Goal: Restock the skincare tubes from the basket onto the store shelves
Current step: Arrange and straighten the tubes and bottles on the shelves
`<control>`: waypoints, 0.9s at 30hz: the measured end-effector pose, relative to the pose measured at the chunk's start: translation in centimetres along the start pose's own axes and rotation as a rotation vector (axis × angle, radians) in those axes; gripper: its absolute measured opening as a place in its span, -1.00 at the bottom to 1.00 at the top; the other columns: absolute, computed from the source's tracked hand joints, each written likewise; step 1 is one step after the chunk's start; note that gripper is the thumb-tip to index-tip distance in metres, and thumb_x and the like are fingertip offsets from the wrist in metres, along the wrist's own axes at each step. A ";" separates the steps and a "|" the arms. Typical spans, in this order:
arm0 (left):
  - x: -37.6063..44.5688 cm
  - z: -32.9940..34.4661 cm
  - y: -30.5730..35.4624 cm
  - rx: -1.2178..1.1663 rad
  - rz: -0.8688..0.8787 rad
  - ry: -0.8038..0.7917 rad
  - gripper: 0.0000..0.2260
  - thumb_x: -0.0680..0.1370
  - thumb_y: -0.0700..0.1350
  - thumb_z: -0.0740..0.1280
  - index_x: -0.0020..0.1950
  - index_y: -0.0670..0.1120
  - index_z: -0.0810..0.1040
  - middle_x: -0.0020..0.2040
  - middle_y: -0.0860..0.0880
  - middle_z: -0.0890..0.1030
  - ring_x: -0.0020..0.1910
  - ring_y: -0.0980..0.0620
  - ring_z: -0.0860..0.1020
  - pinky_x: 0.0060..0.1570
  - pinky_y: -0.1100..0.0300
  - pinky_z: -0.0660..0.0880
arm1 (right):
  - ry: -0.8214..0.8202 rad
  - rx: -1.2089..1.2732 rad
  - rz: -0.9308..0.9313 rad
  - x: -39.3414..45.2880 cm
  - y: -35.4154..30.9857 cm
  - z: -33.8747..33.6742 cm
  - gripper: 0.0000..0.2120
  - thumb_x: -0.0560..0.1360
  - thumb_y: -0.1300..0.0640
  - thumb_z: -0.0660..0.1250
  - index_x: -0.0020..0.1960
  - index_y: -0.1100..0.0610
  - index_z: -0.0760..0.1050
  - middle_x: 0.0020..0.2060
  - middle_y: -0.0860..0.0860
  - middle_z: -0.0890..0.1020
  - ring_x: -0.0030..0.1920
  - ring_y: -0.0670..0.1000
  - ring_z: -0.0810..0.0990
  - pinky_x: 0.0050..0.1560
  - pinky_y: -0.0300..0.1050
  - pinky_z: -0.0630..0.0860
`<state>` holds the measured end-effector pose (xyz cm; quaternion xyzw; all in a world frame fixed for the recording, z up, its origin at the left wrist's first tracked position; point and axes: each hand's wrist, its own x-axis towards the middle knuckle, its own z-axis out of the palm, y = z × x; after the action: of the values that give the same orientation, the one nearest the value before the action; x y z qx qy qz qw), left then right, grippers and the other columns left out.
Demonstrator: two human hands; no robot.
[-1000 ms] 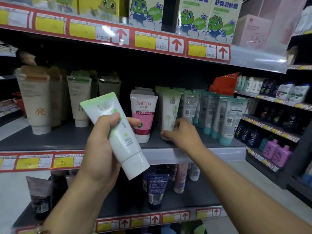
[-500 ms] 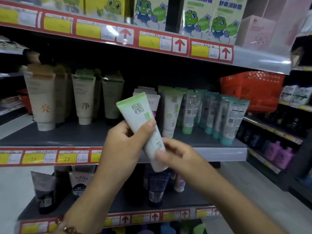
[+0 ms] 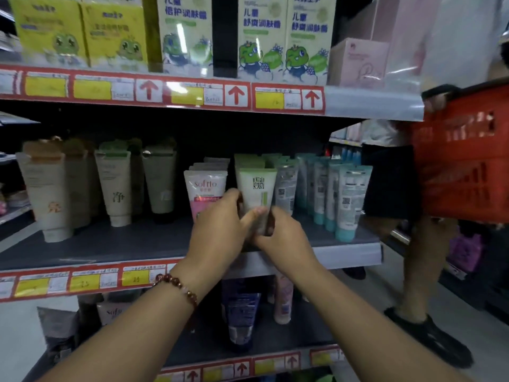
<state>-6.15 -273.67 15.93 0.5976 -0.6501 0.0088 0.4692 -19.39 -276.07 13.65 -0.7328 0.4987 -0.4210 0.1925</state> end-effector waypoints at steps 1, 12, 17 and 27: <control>0.2 0.2 -0.1 0.024 -0.004 0.002 -0.71 0.51 0.26 0.31 0.01 0.06 0.52 -0.15 0.08 0.63 -0.16 0.05 0.59 -0.17 0.05 0.56 | -0.001 0.020 0.002 0.2 0.3 0.1 -0.64 0.35 -0.03 0.49 0.06 0.01 0.45 -0.09 -0.07 0.65 -0.09 0.00 0.63 -0.09 0.06 0.60; 0.5 0.4 0.5 0.253 -0.025 -0.057 -0.70 0.57 0.24 0.23 0.00 0.03 0.52 -0.23 0.05 0.59 -0.24 -0.01 0.57 -0.39 0.14 0.38 | -0.070 -0.035 -0.015 0.3 0.3 -0.8 -0.61 0.45 -0.07 0.42 0.19 0.03 0.41 -0.06 -0.02 0.63 -0.08 0.02 0.62 -0.09 0.05 0.60; -1.9 -2.5 -0.1 0.571 0.276 0.015 -0.66 0.60 0.16 0.16 -0.07 0.00 0.63 -0.18 0.00 0.62 -0.22 -0.07 0.58 -0.31 0.09 0.47 | 0.014 -0.379 -0.033 -0.1 1.0 -4.7 -0.57 0.56 -0.10 0.27 0.32 0.14 0.47 0.23 0.10 0.57 0.22 0.13 0.53 0.17 0.01 0.50; -7.2 0.4 -1.6 0.281 0.220 -0.034 -0.68 0.53 0.06 0.23 0.18 0.00 0.63 0.07 0.07 0.61 0.02 0.02 0.56 -0.03 0.08 0.52 | 0.123 -0.038 0.365 6.4 4.3 -1.5 -0.43 0.30 -0.26 0.43 0.14 0.10 0.56 0.06 0.04 0.66 0.04 0.13 0.63 0.06 0.00 0.57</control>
<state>-6.22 -268.77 10.33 0.5826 -0.7118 0.1408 0.3661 -22.07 -283.44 14.21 -0.6066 0.6421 -0.4133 0.2209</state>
